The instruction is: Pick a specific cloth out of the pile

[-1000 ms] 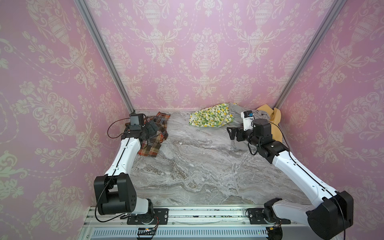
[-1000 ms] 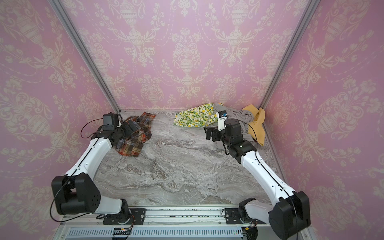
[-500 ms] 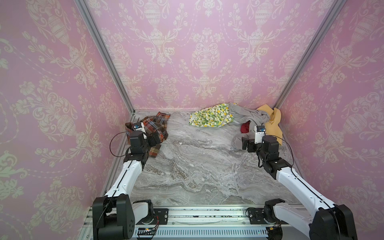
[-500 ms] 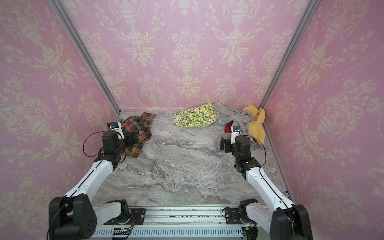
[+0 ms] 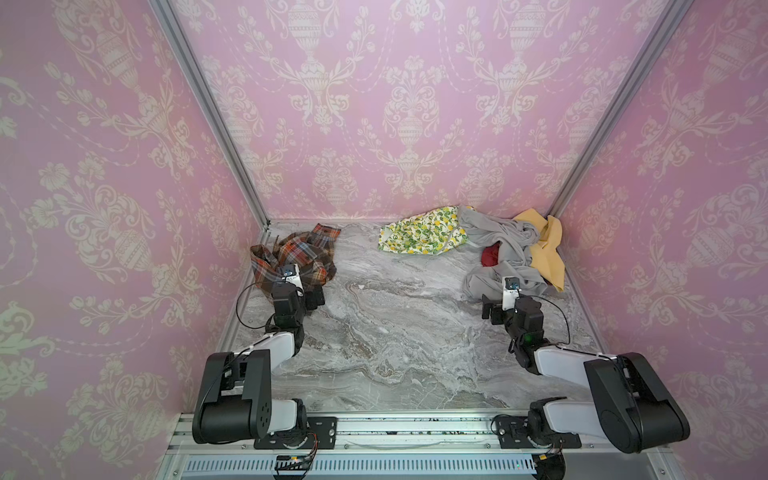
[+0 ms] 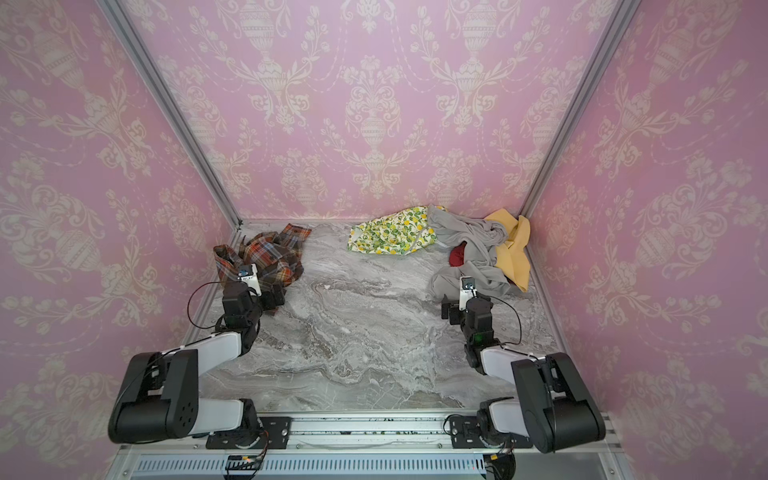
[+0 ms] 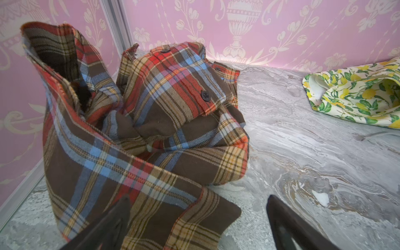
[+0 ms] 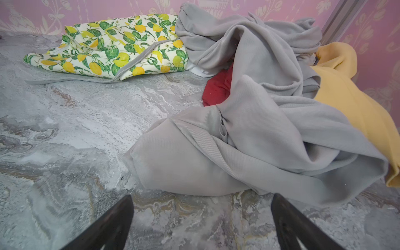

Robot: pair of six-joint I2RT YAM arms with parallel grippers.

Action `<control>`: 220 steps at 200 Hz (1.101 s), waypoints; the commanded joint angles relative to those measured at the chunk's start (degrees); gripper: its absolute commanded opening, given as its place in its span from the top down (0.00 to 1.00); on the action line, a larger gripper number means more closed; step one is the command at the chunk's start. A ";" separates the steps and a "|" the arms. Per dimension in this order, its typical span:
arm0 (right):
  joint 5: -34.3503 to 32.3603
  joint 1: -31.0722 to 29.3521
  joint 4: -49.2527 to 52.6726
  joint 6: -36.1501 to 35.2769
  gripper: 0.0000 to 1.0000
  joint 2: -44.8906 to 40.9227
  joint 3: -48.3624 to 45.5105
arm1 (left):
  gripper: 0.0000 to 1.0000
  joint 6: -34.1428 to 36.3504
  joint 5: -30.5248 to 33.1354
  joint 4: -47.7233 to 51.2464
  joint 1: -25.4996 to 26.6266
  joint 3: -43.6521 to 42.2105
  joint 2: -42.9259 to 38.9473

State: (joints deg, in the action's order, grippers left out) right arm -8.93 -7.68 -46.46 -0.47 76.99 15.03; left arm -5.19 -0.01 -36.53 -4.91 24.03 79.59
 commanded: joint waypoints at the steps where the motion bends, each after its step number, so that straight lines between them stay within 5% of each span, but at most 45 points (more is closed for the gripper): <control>1: 0.03 1.59 -12.89 -0.78 0.00 3.92 -0.69 | 0.01 2.22 0.78 -4.50 0.17 -0.28 3.58; 27: 0.16 2.18 -19.48 -0.32 0.00 8.76 -1.42 | 0.01 0.53 -0.25 -4.96 -0.67 -0.15 5.41; 83: 1.53 3.53 -19.83 0.86 0.00 12.07 0.00 | 0.01 0.62 -3.61 -26.16 -1.07 -5.42 14.91; 108: 4.18 5.68 -7.81 2.88 0.00 11.41 5.58 | 0.01 1.73 -1.82 -22.78 0.09 -4.08 14.41; 220: 5.94 6.63 -9.00 3.28 0.00 11.66 5.27 | 0.01 2.47 -3.59 -21.63 0.25 -3.69 14.19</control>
State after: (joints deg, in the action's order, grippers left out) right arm -3.49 -0.99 -55.99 1.72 88.95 20.01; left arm -3.92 -2.48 -57.43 -5.02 19.68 93.76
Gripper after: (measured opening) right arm 0.999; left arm 0.995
